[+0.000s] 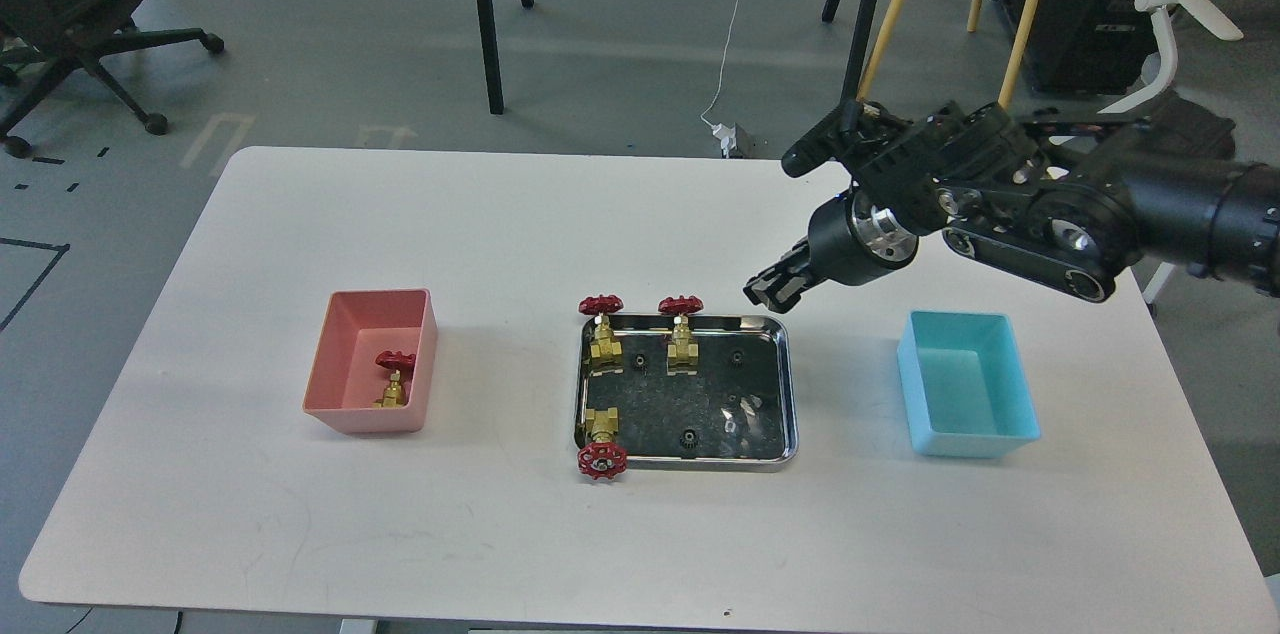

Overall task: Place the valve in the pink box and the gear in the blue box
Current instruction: 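Lift the gear and carry it over the blue box, then lower the gear into the blue box and open the right gripper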

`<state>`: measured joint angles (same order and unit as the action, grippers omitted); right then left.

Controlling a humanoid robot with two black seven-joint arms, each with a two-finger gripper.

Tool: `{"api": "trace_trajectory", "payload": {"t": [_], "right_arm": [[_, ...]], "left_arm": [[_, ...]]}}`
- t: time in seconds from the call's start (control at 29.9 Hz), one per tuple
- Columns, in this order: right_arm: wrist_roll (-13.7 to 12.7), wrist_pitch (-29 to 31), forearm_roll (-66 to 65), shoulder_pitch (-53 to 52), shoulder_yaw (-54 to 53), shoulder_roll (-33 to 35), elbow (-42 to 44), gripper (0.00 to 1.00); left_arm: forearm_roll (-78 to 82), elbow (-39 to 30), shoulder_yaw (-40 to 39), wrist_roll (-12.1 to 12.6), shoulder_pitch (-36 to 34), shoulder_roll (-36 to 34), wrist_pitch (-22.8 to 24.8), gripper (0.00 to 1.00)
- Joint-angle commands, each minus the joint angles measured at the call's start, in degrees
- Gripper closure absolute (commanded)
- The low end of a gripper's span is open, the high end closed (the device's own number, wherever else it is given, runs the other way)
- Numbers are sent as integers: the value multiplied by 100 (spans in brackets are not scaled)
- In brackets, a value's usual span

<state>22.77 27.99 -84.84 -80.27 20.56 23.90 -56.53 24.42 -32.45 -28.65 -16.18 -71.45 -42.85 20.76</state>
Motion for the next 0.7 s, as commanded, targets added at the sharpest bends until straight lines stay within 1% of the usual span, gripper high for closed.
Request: {"api": "trace_trajectory", "payload": {"t": [0.0, 0.1, 0.27, 0.53, 0.67], "right_arm": [[8, 1, -23, 134, 115, 667, -358, 89], [70, 1, -23, 292, 133, 1045, -421, 89], [87, 1, -32, 599, 142, 1424, -403, 89], [87, 1, -76, 969, 142, 1477, -149, 89], [87, 1, -85, 1074, 150, 1477, -25, 87]], "left_arm": [[1, 10, 0, -8, -1, 40, -2, 1], [1, 2, 0, 1, -1, 49, -2, 1], [1, 11, 0, 1, -1, 49, -2, 1], [1, 11, 0, -8, -1, 49, -2, 1], [1, 11, 0, -8, -10, 40, -2, 1]]}}
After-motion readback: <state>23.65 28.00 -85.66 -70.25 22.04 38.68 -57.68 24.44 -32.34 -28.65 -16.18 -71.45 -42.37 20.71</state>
